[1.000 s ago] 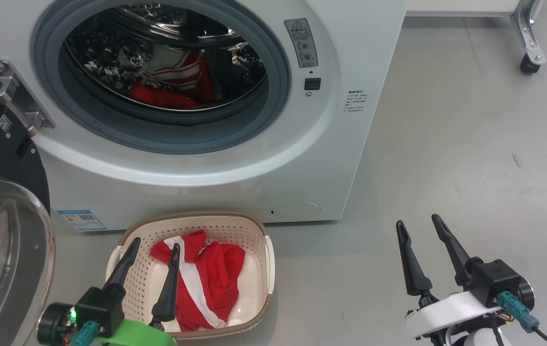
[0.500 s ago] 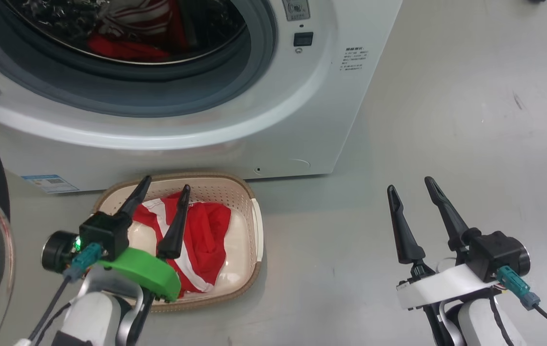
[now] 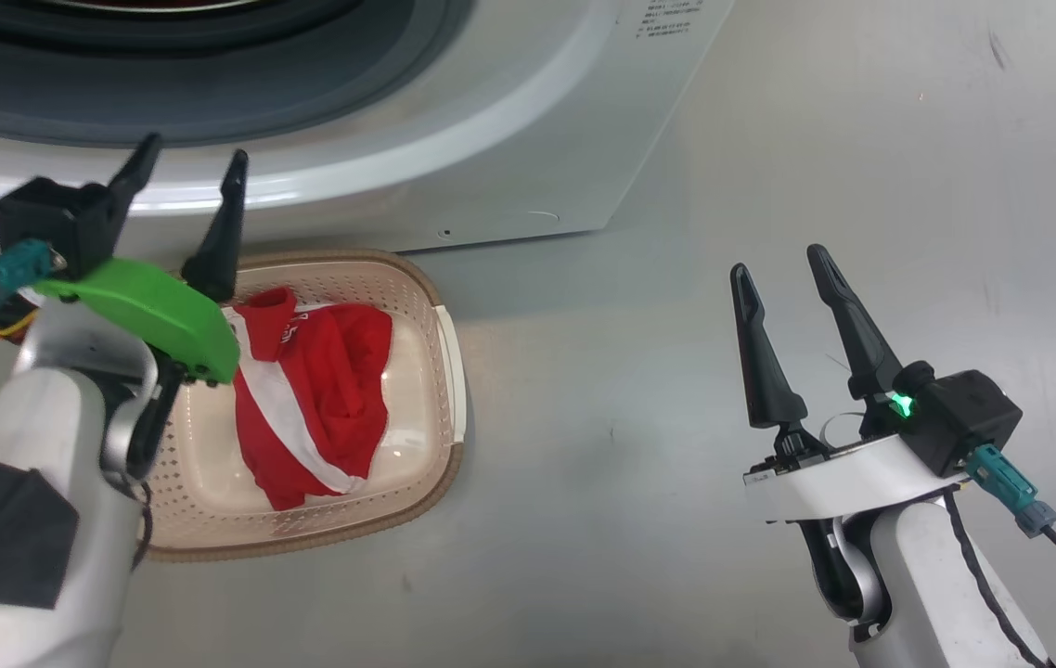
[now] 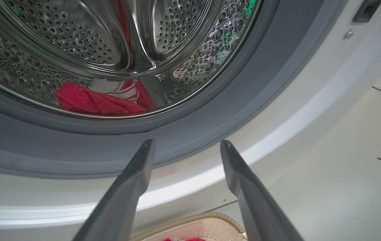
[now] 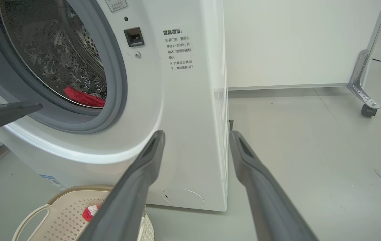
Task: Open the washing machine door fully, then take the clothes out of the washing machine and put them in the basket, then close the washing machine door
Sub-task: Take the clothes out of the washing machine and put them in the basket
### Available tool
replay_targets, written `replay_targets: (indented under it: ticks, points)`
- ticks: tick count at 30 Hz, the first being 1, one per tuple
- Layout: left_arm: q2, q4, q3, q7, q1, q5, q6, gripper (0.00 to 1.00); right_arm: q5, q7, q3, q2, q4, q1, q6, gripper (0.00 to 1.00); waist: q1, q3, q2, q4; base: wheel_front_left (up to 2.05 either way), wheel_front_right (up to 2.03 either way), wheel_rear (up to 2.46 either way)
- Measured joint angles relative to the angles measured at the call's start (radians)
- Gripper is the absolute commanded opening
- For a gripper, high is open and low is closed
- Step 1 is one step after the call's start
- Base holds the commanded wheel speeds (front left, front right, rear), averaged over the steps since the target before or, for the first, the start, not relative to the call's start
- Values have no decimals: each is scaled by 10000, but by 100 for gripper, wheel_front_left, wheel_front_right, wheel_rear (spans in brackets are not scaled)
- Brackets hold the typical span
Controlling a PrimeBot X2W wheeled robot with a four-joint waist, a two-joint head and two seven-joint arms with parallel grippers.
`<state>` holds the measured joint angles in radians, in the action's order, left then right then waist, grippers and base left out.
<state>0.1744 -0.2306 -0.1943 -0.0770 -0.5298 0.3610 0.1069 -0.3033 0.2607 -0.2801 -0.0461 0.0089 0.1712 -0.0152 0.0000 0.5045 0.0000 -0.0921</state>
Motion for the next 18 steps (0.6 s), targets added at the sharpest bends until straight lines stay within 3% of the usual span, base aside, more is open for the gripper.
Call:
replay_targets:
  ticks: [18]
  points:
    - [2199, -922, 226, -2086, -3492, -100, 132, 100, -1135, -2, -755, -21, -136, 1137, 376, 100, 1, 1760, 0, -1320, 0, 0, 0]
